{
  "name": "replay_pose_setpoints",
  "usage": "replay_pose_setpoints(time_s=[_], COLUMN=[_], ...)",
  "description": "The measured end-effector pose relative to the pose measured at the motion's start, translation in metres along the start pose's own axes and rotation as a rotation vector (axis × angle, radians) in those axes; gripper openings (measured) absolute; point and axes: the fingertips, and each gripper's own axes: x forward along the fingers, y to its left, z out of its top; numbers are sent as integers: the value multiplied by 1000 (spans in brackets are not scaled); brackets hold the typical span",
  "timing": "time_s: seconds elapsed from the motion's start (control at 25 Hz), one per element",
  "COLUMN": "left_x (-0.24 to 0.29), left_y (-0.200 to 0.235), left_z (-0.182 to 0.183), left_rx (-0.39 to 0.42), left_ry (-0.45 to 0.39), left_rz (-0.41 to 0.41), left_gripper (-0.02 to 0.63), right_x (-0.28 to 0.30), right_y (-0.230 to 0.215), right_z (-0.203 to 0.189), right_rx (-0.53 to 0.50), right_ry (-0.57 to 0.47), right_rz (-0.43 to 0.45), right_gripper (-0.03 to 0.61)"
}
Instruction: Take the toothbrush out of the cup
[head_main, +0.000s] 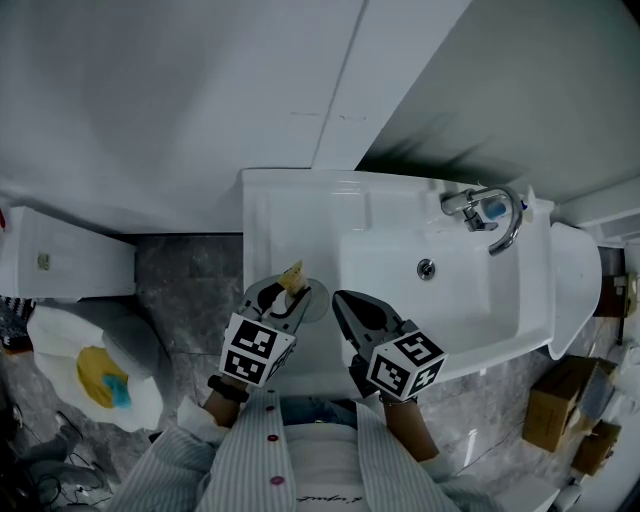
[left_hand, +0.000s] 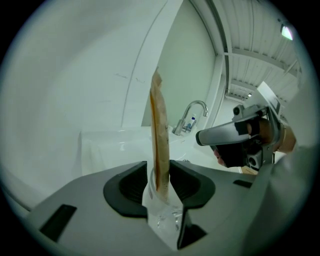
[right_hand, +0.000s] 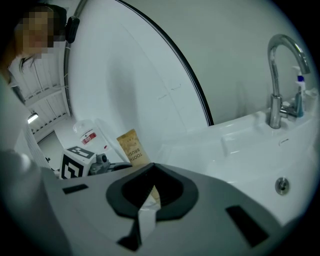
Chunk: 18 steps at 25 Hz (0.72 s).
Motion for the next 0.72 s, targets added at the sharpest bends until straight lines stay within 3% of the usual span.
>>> replay_pose_setpoints(time_s=[0.72], left_x=[-7], left_y=[1], left_z=[6], left_rx=[28], left_ry=[-23], left_rz=[20], left_gripper=[84], right_x=[-3], right_y=[9], right_z=[1], right_rx=[-19], right_ry=[-4], right_rz=[9], right_gripper=[11])
